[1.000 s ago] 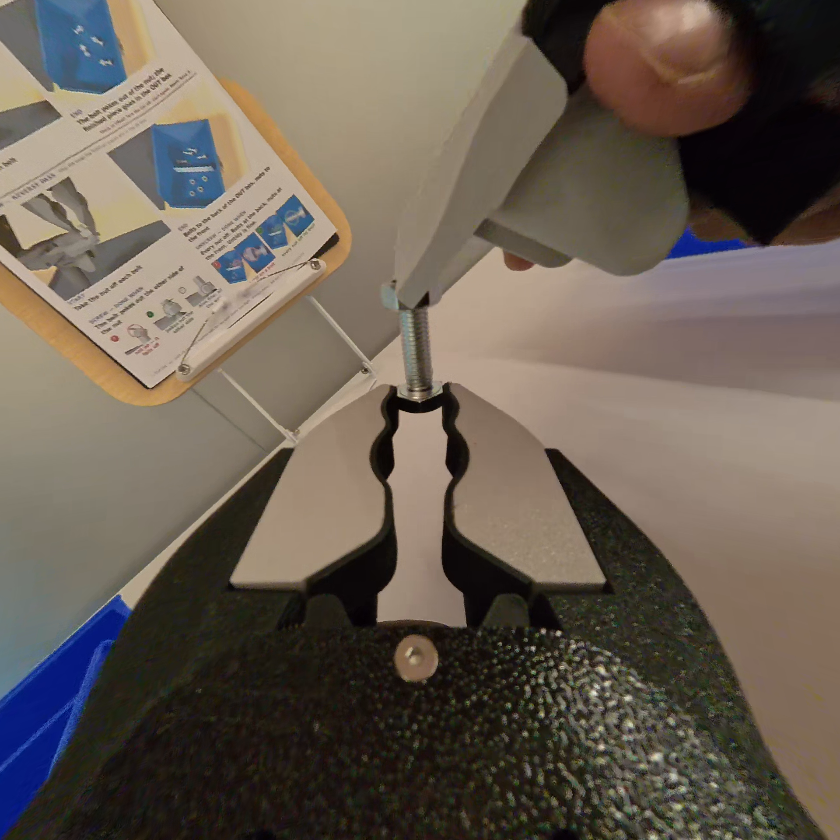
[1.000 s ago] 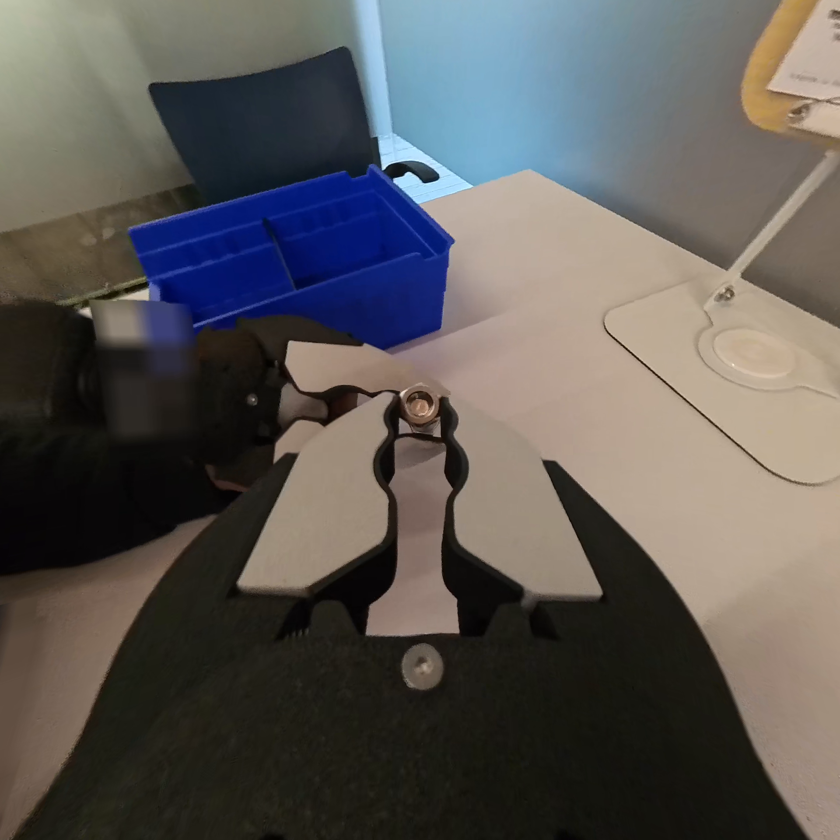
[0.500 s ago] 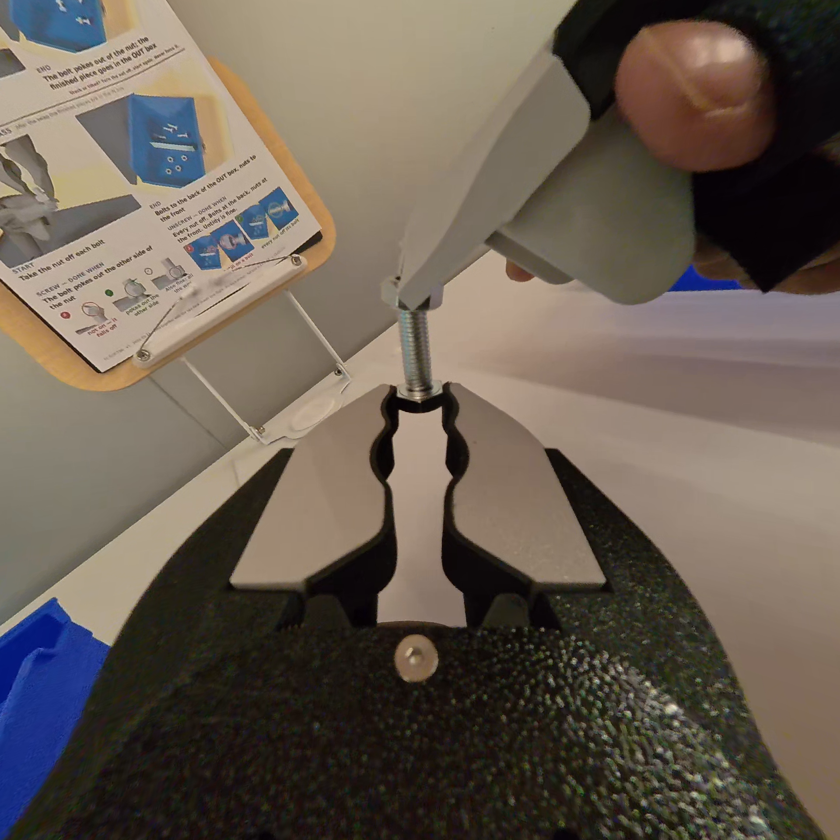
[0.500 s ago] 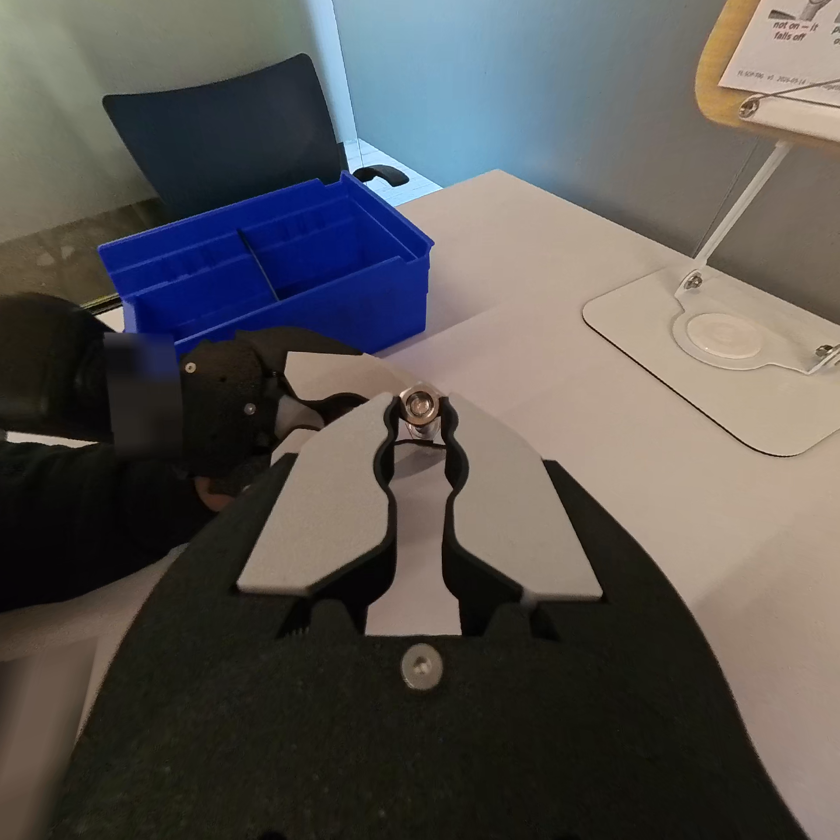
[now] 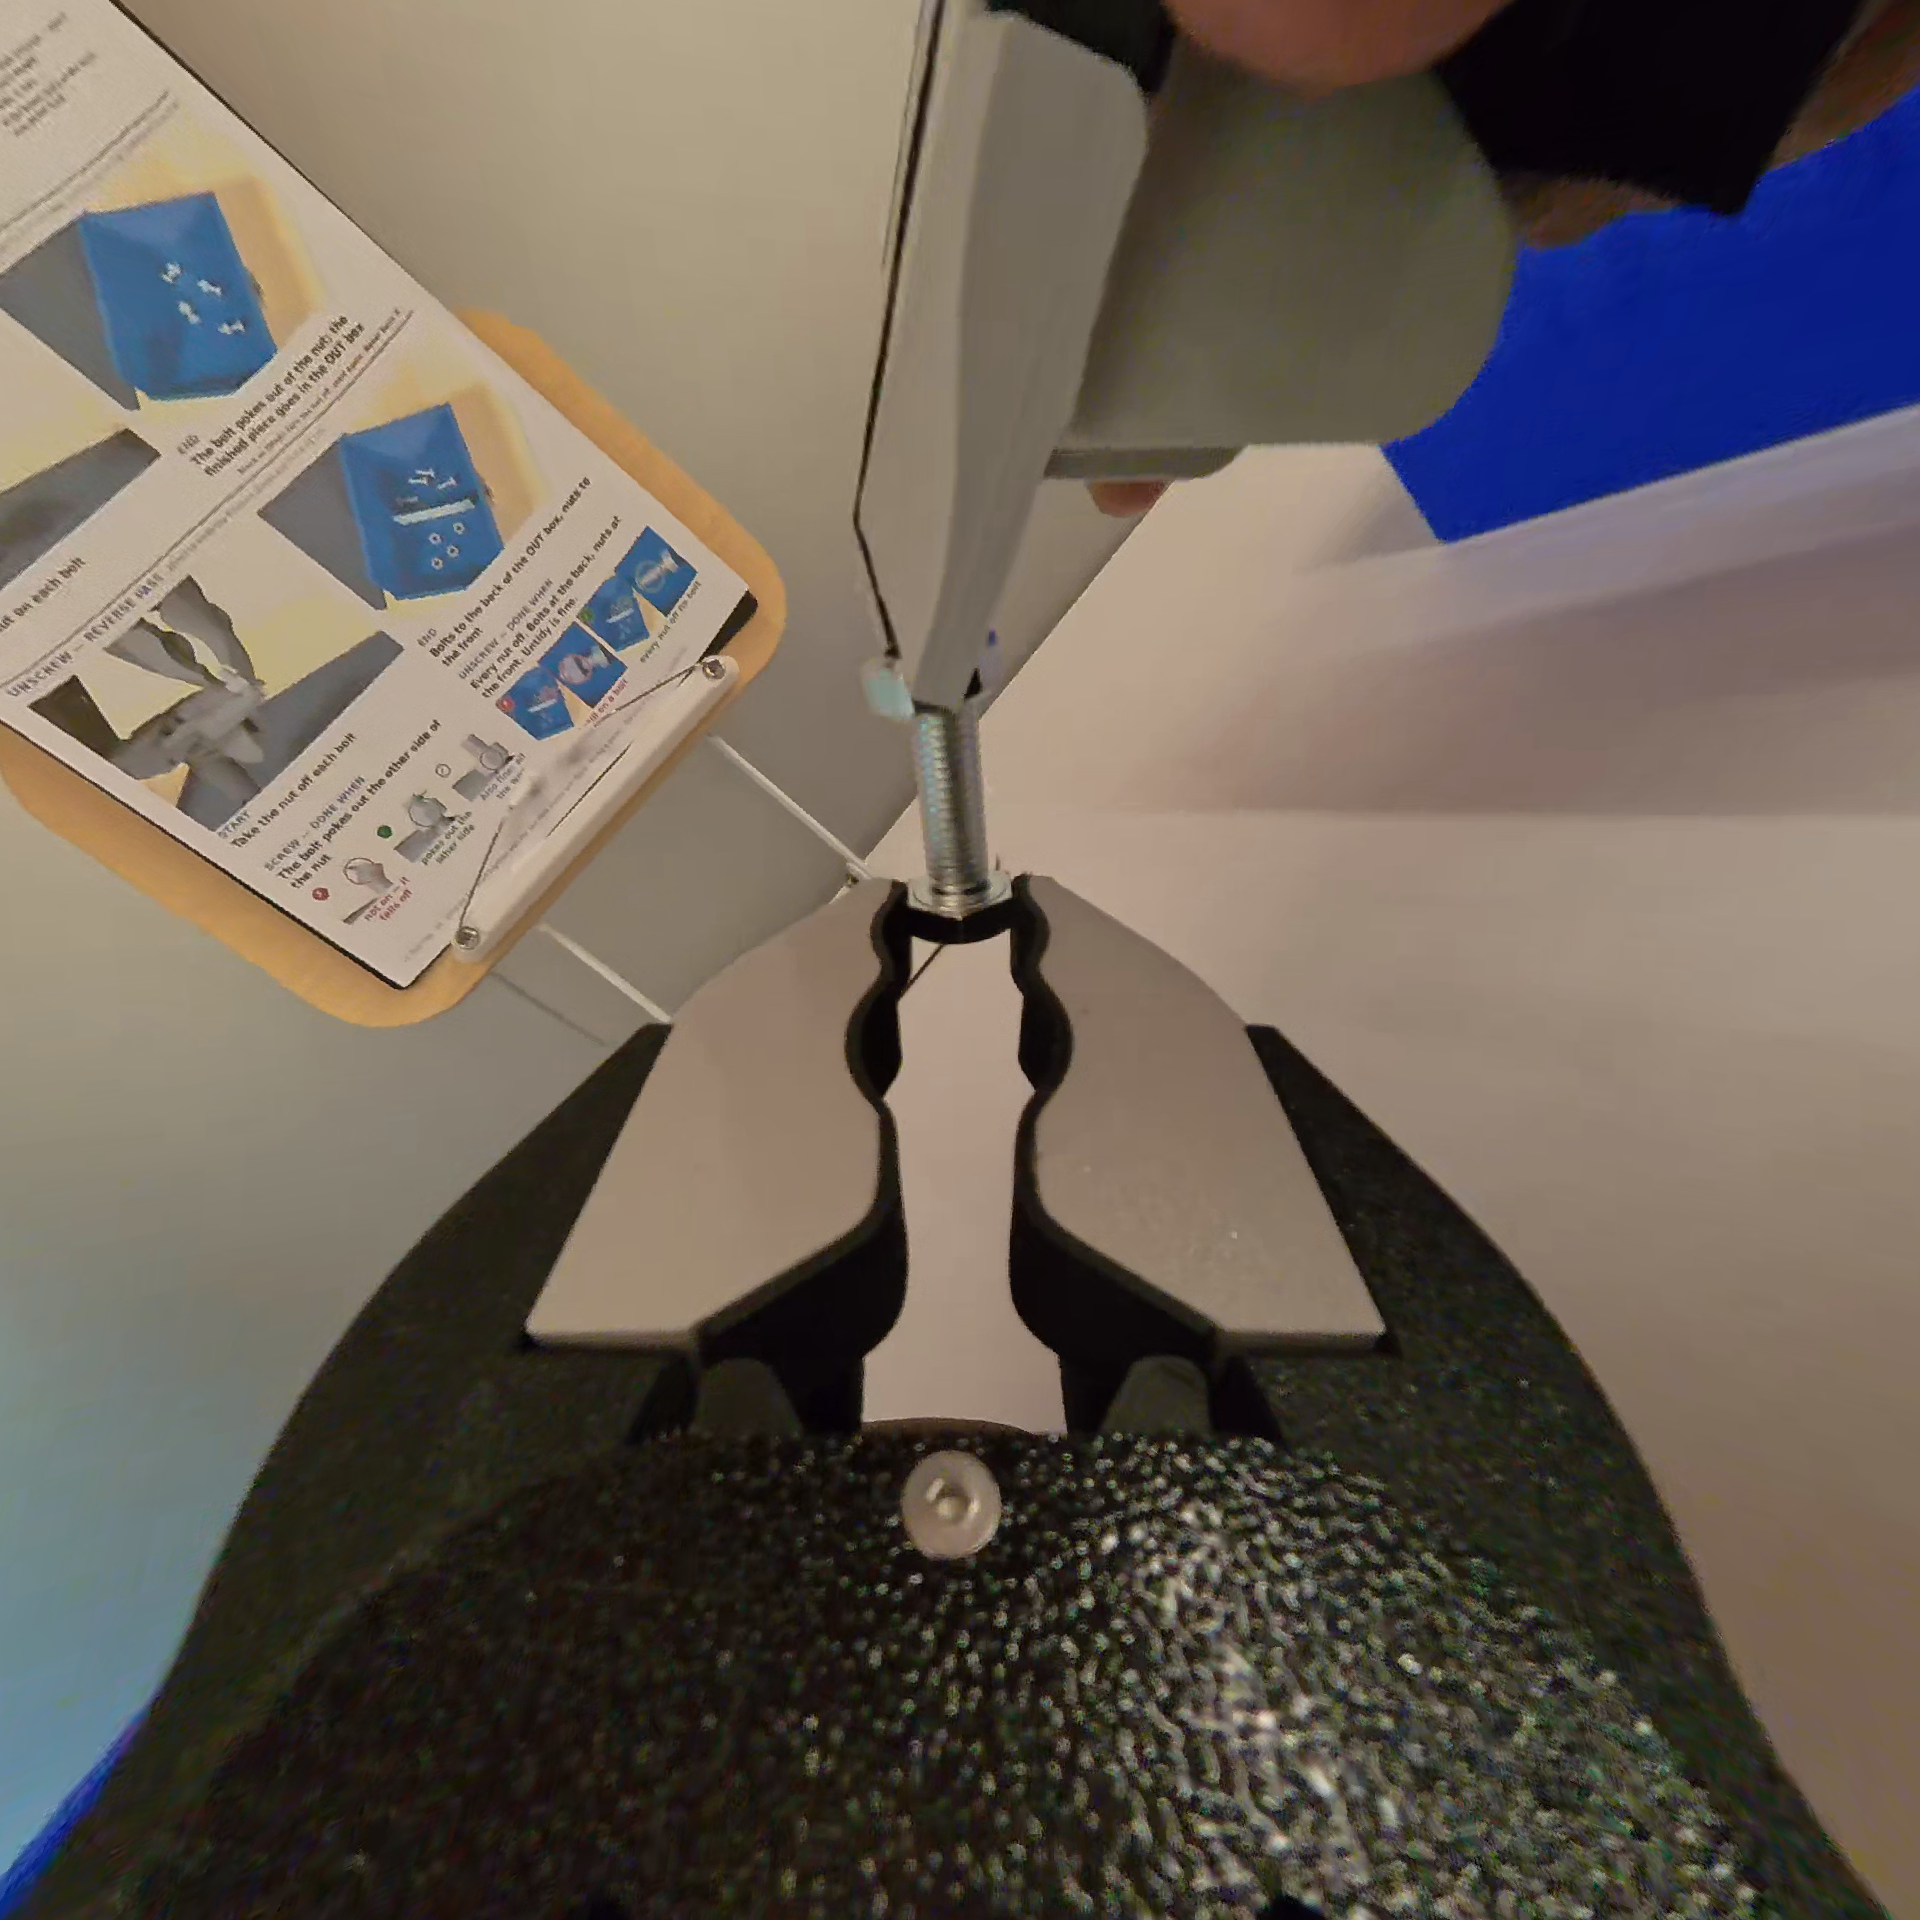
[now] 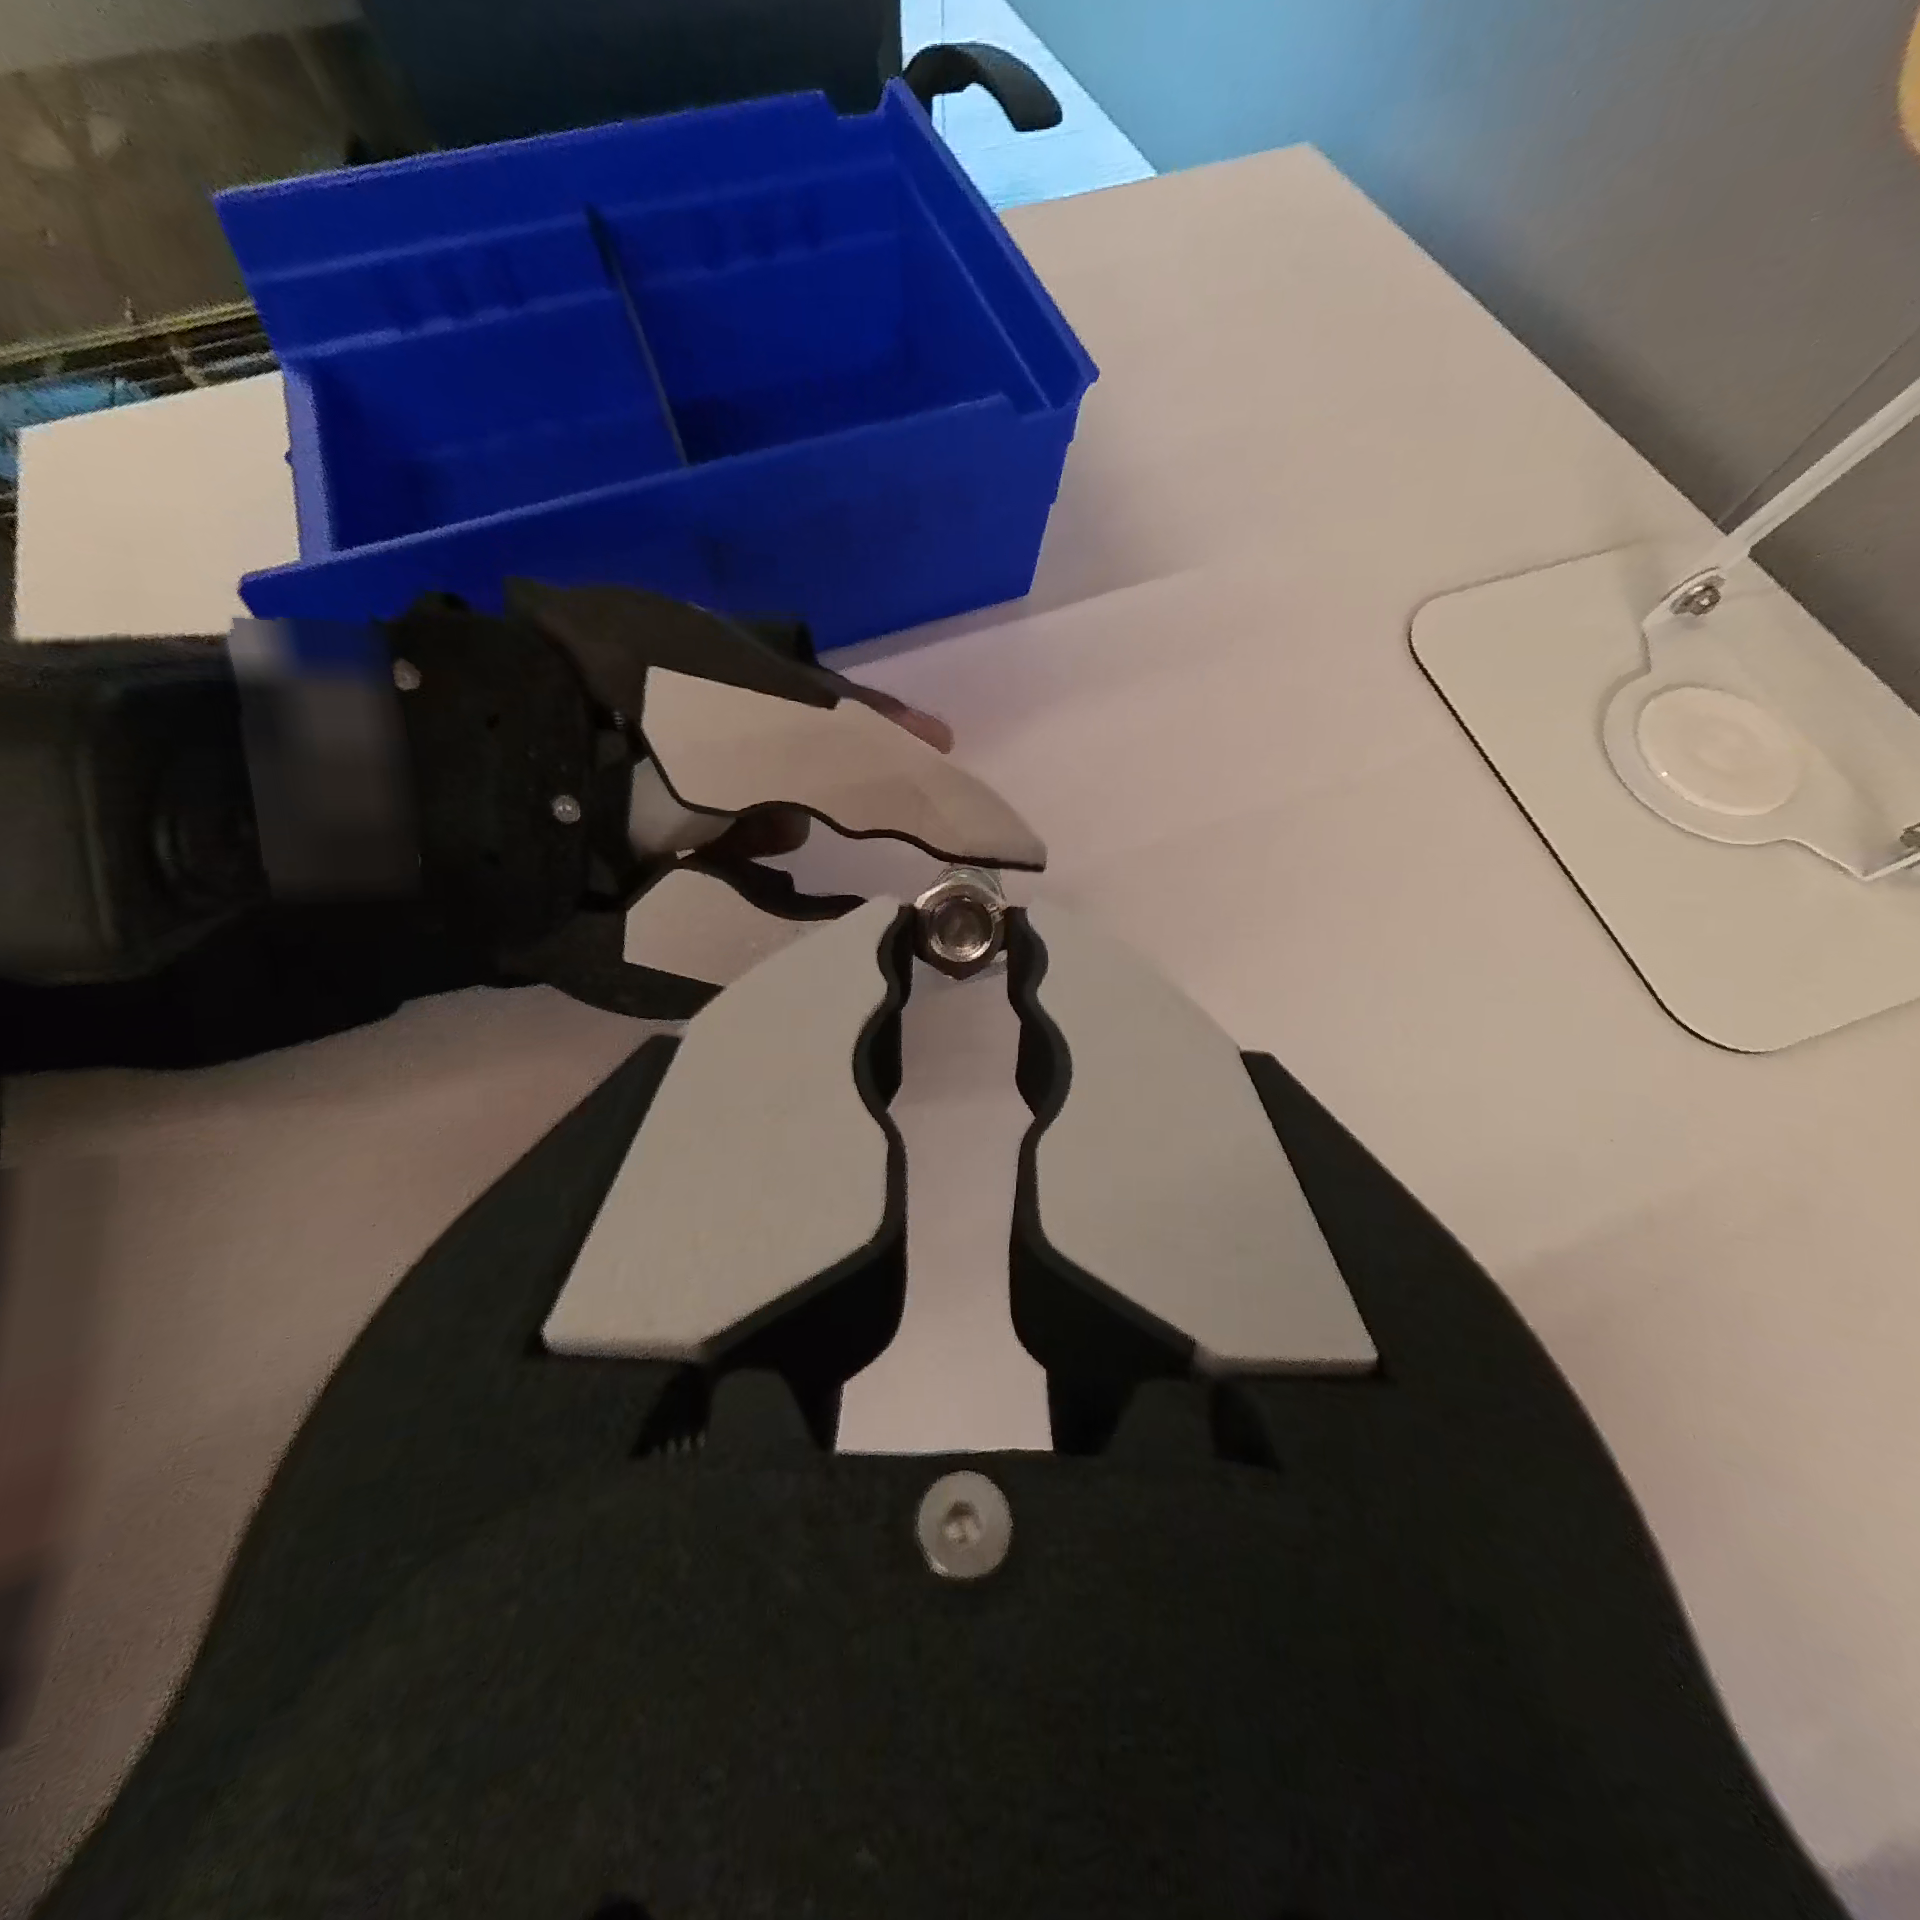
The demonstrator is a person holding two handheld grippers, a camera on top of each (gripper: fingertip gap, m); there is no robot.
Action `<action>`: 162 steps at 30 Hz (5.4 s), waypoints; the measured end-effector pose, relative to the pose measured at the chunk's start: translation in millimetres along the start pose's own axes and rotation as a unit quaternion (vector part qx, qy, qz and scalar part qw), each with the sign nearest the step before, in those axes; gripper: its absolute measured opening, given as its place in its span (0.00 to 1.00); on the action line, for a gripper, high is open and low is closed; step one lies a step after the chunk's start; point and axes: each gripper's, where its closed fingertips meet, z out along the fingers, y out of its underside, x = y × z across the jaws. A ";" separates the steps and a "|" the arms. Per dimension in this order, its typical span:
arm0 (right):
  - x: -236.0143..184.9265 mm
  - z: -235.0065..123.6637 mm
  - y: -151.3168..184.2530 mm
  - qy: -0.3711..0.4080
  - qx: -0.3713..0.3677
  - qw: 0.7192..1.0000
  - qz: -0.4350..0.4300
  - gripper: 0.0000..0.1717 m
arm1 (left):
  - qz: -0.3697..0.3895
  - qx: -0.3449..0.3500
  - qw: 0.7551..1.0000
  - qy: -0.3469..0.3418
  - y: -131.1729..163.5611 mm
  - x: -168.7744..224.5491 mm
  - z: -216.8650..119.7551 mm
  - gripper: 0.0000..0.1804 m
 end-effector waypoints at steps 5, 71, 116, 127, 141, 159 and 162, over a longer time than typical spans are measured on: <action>-5.1 -5.7 2.9 -0.034 -0.009 0.998 -0.051 0.10 | -0.044 0.030 0.997 0.049 -7.6 11.6 -1.2 0.10; 0.6 -6.4 37.3 -0.012 -0.150 0.986 -0.071 0.10 | -0.036 -0.018 0.990 0.138 -2.1 43.2 3.2 0.10; -101.3 -15.7 160.3 0.012 -0.127 0.992 0.007 0.22 | -0.146 -0.049 0.984 0.087 30.6 22.6 13.1 0.10; -90.7 -26.4 187.0 0.005 -0.146 0.987 0.066 0.21 | -0.144 -0.050 0.984 0.094 30.2 24.9 12.5 0.10; -71.5 -14.5 157.5 0.025 -0.053 0.996 0.071 0.10 | -0.162 -0.010 0.980 0.118 19.7 25.2 8.3 0.10; -48.0 -25.7 27.7 -0.032 0.139 0.989 0.027 0.10 | -0.140 0.066 0.975 0.160 -18.1 59.4 -33.1 0.10; -45.5 -26.0 28.3 -0.020 0.133 0.991 0.026 0.10 | -0.137 0.069 0.975 0.163 -19.8 62.0 -33.5 0.10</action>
